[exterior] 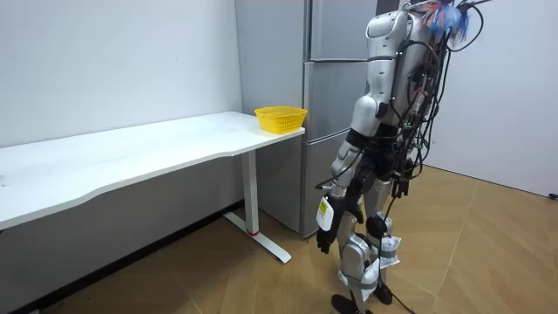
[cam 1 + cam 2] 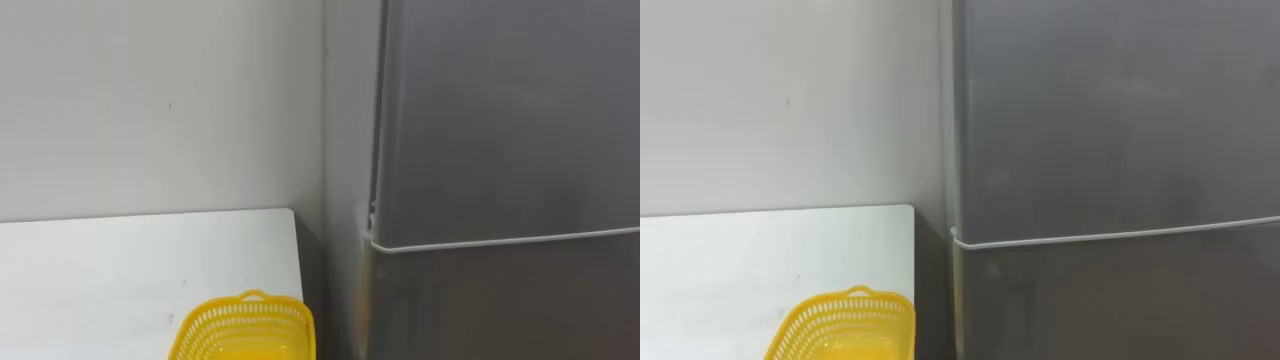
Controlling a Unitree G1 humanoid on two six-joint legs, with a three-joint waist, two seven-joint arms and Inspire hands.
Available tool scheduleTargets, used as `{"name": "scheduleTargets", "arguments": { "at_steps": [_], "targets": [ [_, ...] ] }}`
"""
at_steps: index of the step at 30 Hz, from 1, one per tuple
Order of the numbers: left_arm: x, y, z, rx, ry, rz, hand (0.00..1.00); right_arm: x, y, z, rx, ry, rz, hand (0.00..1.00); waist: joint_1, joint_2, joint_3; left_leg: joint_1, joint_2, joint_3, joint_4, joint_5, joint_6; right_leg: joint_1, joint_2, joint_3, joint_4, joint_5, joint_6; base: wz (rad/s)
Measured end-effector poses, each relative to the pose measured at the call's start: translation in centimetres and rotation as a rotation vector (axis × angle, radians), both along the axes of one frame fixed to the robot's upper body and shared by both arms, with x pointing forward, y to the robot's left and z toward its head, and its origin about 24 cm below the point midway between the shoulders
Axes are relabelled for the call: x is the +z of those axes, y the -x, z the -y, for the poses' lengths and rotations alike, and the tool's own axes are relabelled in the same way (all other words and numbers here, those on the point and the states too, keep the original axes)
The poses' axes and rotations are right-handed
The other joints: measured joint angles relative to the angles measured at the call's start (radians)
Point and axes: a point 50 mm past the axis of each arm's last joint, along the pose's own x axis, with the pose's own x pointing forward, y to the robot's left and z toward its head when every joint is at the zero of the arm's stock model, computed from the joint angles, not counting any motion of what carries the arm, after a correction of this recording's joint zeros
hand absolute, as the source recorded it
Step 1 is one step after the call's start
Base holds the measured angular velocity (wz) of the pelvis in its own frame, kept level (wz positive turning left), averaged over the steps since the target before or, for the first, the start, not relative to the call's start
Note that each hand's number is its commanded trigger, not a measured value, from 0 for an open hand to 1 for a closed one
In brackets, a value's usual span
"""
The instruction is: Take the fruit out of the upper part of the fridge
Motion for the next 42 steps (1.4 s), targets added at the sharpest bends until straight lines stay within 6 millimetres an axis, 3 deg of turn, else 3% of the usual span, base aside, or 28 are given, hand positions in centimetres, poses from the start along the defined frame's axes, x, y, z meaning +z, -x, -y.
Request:
{"name": "scheduleTargets", "arguments": {
  "at_steps": [29, 34, 42],
  "targets": [
    [0.0, 0.2, -0.1, 0.022, -0.003, -0.004, 0.00, 0.0, 0.9, -0.1, -0.017, -0.018, -0.059, 0.00, 0.002, 0.009, -0.0007, 0.022, -0.004, -0.001, -0.010, 0.000, 0.000, 0.014, -0.002, 0.003, 0.003, -0.006, 0.003, 0.00],
    [0.0, 0.2, -0.1, 0.106, -0.012, 0.020, 0.00, 0.0, 1.5, -0.1, -0.071, -0.024, -0.092, 0.00, 0.002, 0.010, -0.0011, 0.023, -0.004, -0.002, -0.010, 0.000, 0.001, 0.014, -0.003, 0.000, 0.004, -0.006, 0.003, 0.00],
    [0.1, 0.7, -0.6, 0.478, -0.120, 0.111, 0.00, 0.0, 0.5, 0.3, -0.101, 0.019, -0.062, 0.00, 0.004, 0.006, -0.0015, 0.016, -0.004, -0.004, -0.007, 0.000, 0.001, 0.010, -0.004, -0.006, 0.003, -0.006, 0.003, 0.00]
  ]
}}
